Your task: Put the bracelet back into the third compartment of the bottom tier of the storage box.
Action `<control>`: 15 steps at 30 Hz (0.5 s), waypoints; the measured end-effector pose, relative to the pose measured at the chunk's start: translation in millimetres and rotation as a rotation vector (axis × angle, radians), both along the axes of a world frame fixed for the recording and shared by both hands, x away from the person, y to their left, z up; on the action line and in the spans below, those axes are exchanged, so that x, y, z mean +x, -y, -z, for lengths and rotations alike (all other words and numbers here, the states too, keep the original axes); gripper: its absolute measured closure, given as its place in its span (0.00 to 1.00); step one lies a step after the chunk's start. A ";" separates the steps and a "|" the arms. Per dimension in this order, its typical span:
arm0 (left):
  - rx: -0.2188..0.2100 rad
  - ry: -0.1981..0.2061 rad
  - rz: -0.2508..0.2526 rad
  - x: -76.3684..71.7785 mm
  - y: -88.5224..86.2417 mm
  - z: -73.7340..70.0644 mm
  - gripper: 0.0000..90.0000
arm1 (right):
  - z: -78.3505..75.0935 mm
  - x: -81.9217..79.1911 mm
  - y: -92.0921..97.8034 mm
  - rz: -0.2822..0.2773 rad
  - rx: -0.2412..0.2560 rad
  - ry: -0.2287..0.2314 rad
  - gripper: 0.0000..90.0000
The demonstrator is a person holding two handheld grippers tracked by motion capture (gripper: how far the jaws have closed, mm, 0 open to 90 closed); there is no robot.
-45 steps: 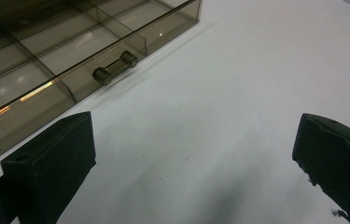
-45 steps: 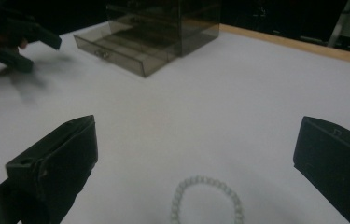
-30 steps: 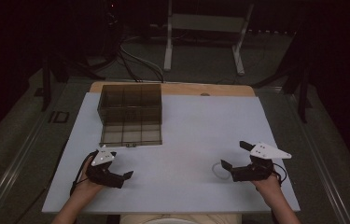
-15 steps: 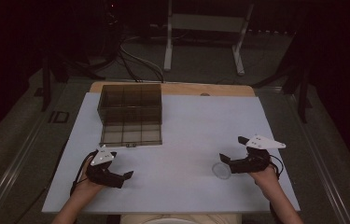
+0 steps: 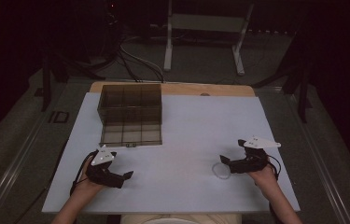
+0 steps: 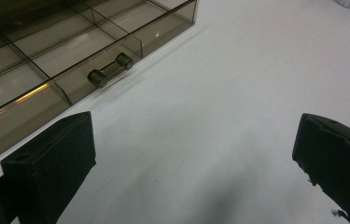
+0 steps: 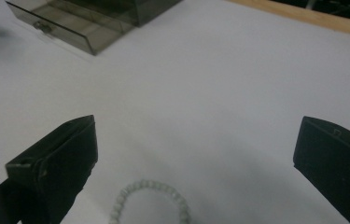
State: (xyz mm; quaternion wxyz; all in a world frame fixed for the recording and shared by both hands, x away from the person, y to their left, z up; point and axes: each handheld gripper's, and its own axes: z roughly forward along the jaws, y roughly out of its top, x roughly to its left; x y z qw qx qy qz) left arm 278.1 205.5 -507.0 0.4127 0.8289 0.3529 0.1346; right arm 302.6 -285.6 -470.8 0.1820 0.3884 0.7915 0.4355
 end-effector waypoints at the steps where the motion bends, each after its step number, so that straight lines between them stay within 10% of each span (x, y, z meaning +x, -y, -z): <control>1: -0.003 0.000 0.000 -0.1 0.1 0.0 0.01 | 1.3 0.3 0.5 0.000 -0.002 -0.004 0.00; 15: -0.003 -0.001 -0.005 0.3 -0.4 0.1 0.01 | 15.0 0.6 5.4 0.008 -0.052 -0.073 0.08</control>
